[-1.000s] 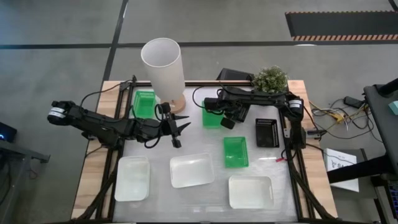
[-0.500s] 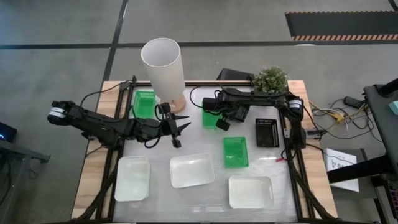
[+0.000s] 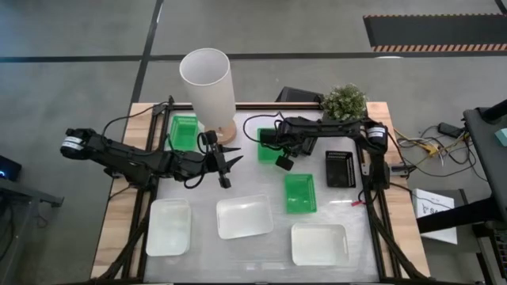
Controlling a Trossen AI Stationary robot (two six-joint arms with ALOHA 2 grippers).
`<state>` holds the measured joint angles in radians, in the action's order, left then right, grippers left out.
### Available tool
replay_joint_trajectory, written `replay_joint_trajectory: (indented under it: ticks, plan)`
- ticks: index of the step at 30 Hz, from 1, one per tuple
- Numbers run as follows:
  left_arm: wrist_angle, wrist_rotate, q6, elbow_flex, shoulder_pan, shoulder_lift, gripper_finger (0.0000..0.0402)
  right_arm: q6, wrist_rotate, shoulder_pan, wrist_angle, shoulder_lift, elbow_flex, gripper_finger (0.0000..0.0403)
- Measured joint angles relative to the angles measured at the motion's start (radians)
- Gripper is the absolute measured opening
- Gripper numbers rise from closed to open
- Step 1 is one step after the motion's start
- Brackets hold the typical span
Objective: Stack baskets by color
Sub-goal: Stack the left black bin on top of the other black bin
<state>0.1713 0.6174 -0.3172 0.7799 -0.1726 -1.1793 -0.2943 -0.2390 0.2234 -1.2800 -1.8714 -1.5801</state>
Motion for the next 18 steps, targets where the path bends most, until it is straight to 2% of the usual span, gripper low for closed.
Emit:
replay_joint_trajectory:
  ticks: [12, 18]
  plan:
    - [0.000, 0.000, 0.000, 0.000, 0.000, 0.000, 0.0099, 0.017, 0.057, 0.028, -0.018, 0.081, -0.048, 0.0008]
    - [-0.002, 0.000, 0.000, 0.000, 0.000, 0.000, 0.0099, 0.037, 0.053, 0.046, 0.058, 0.087, -0.020, 0.0008]
